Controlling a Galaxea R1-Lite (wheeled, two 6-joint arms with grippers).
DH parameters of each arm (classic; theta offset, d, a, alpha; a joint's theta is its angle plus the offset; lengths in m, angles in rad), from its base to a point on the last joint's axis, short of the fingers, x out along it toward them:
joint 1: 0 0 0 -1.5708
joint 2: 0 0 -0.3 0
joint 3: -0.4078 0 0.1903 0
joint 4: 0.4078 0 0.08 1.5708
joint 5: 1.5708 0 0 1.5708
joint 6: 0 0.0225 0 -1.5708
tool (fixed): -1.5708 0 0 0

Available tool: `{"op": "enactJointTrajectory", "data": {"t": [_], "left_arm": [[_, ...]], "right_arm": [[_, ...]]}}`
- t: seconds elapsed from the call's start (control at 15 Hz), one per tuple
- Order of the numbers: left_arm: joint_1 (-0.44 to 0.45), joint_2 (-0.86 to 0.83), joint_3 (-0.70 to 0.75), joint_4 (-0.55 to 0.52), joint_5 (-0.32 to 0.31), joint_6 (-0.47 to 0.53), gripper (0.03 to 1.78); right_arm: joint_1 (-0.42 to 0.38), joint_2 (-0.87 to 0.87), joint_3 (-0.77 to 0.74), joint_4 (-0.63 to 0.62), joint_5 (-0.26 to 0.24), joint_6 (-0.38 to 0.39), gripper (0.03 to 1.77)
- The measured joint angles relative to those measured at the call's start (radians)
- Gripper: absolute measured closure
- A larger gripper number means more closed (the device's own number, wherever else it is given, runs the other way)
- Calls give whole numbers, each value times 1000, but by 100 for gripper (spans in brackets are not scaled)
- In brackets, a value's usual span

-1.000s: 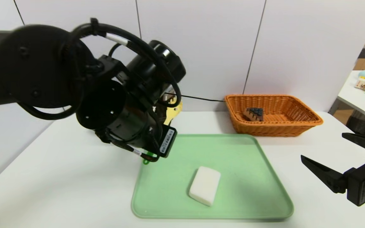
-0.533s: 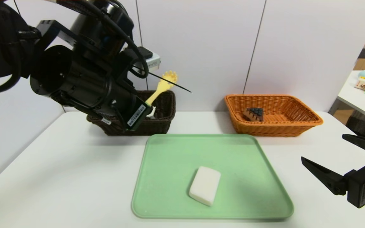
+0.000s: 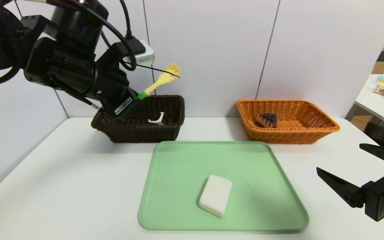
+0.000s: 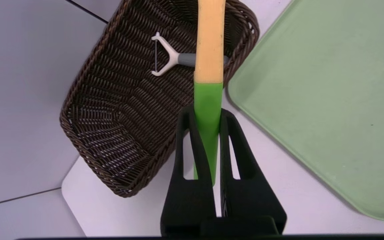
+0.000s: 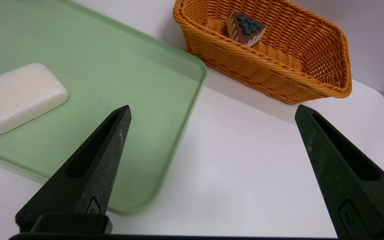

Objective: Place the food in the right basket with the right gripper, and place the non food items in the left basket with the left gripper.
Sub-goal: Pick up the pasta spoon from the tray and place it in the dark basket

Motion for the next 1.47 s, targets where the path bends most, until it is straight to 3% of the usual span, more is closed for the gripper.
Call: {"op": "enactJointTrajectory", "data": {"t": [0.33,0.67,1.47], "left_arm": [[116,22,-15,-39,-137,249,170],[190,76,-18,-95,-144,449,170],[201,281,-92,-175,-129,516,170]], "right_arm": [[0,1,11,0,0,1,11],[0,1,13,0,0,2,11],[0,-11,47,-3,9,4,10]]}}
